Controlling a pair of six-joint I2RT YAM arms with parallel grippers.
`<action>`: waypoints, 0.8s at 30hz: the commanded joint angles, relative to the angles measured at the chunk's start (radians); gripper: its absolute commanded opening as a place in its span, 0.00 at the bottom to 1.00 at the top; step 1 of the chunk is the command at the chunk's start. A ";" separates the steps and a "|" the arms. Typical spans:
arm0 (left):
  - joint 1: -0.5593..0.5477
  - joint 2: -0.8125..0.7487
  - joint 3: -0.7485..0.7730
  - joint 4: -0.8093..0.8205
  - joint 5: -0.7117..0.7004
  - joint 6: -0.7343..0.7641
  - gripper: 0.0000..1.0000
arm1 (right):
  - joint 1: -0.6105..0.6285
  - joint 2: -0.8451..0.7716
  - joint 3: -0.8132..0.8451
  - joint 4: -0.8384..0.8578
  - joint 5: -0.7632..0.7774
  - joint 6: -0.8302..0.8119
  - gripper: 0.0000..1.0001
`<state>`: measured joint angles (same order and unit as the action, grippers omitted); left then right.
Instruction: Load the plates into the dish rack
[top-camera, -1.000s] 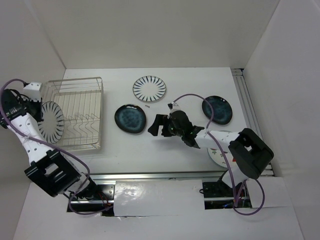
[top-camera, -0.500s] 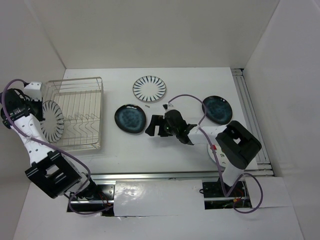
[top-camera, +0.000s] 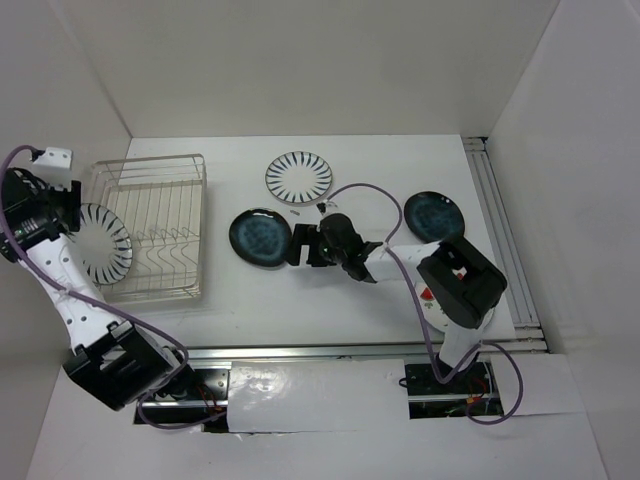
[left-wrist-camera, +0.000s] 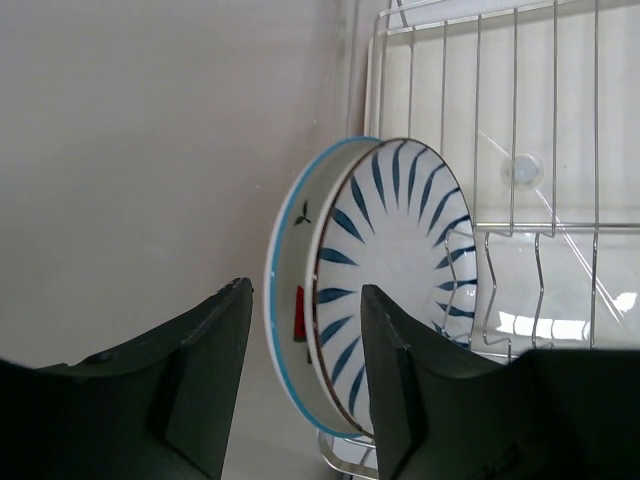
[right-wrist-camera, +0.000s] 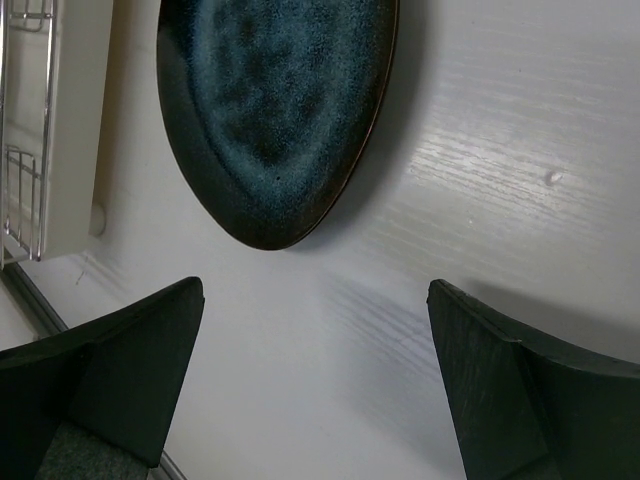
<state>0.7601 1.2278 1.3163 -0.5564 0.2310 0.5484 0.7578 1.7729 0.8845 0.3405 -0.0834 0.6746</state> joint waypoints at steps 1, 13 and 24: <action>-0.002 -0.034 0.096 -0.011 0.013 0.018 0.60 | 0.009 0.037 0.056 0.041 0.034 0.003 1.00; -0.103 -0.123 0.320 -0.489 0.338 -0.091 0.78 | 0.009 0.187 0.108 0.114 0.082 0.069 0.83; -0.274 -0.113 0.295 -0.536 0.438 -0.275 0.78 | 0.009 0.304 0.168 0.121 0.143 0.158 0.60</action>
<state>0.5224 1.1225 1.6249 -1.0935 0.6338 0.3550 0.7597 2.0251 1.0386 0.4973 0.0036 0.8055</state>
